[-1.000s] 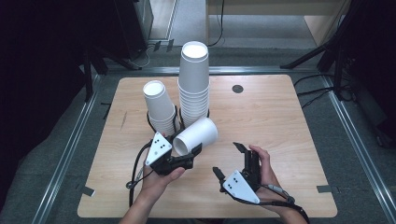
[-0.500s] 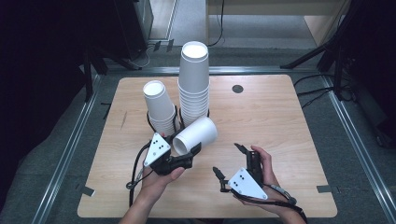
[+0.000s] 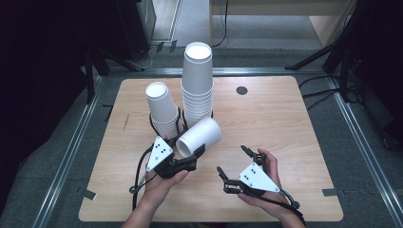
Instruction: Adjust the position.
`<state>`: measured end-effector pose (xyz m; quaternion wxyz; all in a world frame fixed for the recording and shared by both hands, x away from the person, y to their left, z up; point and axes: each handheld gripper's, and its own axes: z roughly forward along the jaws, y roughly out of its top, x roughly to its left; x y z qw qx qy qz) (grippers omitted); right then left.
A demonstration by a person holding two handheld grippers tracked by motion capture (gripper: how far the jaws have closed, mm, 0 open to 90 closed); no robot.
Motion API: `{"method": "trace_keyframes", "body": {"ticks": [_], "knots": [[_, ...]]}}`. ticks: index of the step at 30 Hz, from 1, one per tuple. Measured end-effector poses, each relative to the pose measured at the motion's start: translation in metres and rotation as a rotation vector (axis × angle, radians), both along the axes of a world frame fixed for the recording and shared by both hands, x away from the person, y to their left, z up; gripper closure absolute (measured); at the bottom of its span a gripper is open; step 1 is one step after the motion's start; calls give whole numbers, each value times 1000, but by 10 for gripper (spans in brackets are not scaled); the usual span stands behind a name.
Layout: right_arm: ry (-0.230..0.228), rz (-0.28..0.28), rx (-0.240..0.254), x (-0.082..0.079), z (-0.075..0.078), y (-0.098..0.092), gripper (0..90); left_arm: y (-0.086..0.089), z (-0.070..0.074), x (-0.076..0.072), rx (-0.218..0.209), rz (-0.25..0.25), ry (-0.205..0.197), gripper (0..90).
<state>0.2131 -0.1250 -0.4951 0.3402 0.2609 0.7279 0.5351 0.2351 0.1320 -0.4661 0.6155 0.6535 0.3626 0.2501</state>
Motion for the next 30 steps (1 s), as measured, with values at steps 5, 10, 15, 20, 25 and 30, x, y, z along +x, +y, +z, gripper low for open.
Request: {"method": "trace_keyframes", "body": {"ticks": [5,10,15,20,25,30], "knots": [[53,7,89,-1,6,1,63,-1,-1,-1,7,6,-14,232],[103,-2,163,-2,11,3,92,-1,-1,-1,-5,7,-18,233],[200,-21,263,-1,17,3,111,-1,-2,-1,-3,7,-24,233],[291,-12,347,-1,22,7,94,-2,-2,-2,-2,3,-30,233],[388,-37,431,-1,26,9,86,-5,-3,-4,-1,-8,-31,233],[456,-68,546,0,33,2,79,-7,-3,-5,-2,-16,-35,233]]}}
